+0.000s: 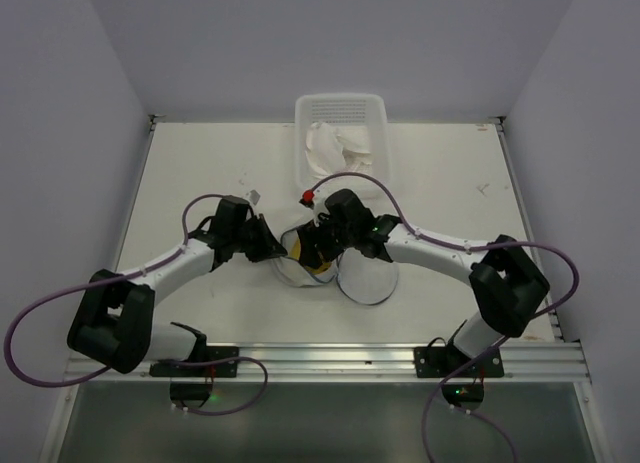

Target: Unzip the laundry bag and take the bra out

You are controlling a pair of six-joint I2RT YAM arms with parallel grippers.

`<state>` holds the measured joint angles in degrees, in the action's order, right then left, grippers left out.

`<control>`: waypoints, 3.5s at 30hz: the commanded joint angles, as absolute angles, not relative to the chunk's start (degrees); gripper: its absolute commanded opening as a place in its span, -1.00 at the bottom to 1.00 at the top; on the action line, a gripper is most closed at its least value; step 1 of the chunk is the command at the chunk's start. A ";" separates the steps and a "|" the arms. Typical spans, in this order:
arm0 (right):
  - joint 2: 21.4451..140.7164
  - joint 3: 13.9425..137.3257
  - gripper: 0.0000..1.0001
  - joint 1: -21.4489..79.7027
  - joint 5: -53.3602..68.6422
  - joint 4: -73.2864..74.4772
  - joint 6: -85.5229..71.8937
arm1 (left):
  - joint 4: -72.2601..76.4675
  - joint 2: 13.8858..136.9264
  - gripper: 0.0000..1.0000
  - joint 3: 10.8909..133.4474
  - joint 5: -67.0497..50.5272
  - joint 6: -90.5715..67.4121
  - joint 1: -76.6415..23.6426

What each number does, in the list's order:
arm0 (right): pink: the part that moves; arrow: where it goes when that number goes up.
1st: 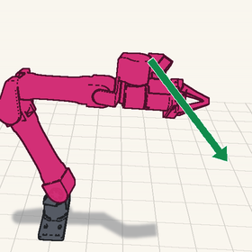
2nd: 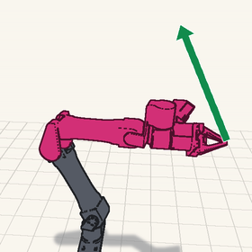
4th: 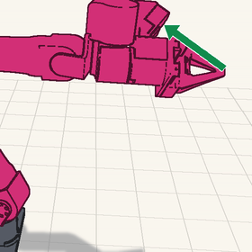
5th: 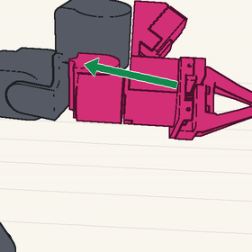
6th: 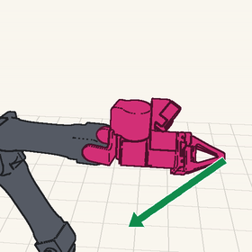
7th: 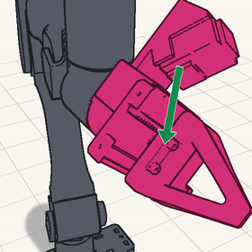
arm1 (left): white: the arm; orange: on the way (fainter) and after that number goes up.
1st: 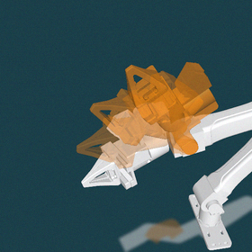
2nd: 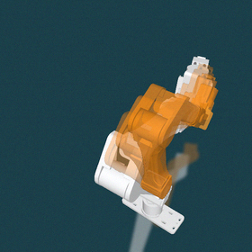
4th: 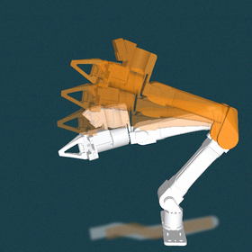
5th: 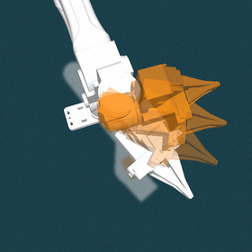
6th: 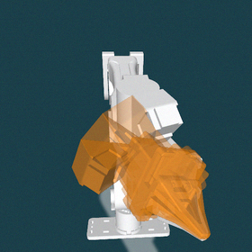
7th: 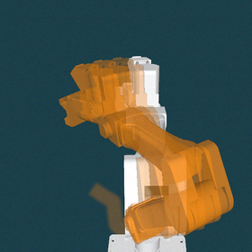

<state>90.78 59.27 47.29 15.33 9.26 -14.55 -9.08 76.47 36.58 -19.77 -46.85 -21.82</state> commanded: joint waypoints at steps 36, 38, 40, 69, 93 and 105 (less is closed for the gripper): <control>100.89 64.09 0.29 51.59 4.57 2.29 -18.37 | -14.77 70.75 -1.00 35.33 -17.14 -43.07 -21.97; 102.04 62.94 0.39 51.68 3.61 0.88 -18.46 | -14.77 70.75 -1.00 35.16 -16.96 -42.98 -21.97; 103.62 61.97 0.51 51.77 2.99 0.70 -18.46 | -14.85 70.75 -1.00 34.98 -16.61 -42.98 -21.97; 82.97 68.20 -1.00 50.89 44.87 9.93 -12.66 | -18.90 71.55 -1.00 38.76 -12.92 -41.04 -21.71; 84.19 81.73 -1.00 32.35 8.28 5.01 -20.99 | -16.43 67.41 -1.00 34.45 -16.79 -43.86 -21.80; 111.07 94.56 -1.00 25.05 -1.67 5.97 -23.46 | -15.47 67.14 -1.00 34.19 -15.65 -45.00 -21.80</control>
